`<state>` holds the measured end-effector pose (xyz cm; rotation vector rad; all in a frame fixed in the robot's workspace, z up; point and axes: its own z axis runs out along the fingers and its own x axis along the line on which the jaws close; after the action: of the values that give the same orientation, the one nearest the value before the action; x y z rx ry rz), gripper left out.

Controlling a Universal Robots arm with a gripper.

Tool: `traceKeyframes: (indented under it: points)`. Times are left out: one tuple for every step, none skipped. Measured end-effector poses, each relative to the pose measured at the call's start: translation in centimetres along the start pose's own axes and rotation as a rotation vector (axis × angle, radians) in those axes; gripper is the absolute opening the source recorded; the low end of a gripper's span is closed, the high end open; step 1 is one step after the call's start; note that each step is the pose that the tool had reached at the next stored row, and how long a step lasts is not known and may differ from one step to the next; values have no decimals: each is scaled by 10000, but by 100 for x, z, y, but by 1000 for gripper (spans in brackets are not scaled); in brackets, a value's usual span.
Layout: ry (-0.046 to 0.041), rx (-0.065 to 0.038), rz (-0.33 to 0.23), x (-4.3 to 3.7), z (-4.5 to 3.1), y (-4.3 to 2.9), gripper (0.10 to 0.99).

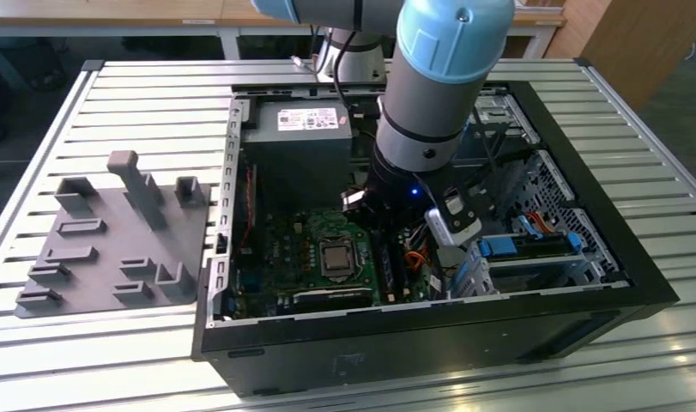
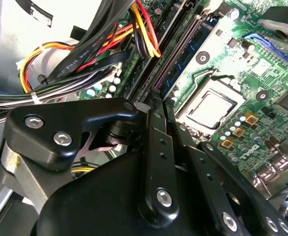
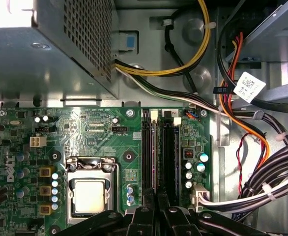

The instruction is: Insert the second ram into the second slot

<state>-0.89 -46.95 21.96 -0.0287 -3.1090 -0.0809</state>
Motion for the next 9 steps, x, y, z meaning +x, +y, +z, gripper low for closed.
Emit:
traceKeyframes:
  points:
    - [-1,-1,4,0,4,0,137]
    - [-1,-1,6,0,8,0,137]
    - [-1,-1,8,0,11,0,137]
    - [-1,-1,9,0,14,-1,137]
    - [-1,0,10,0,17,-1,137]
    - [0,0,10,-1,20,-1,137]
    - [0,0,10,-1,21,-1,137]
    - [-1,-1,10,-1,24,-1,137]
    - [-1,0,10,-1,25,-1,137]
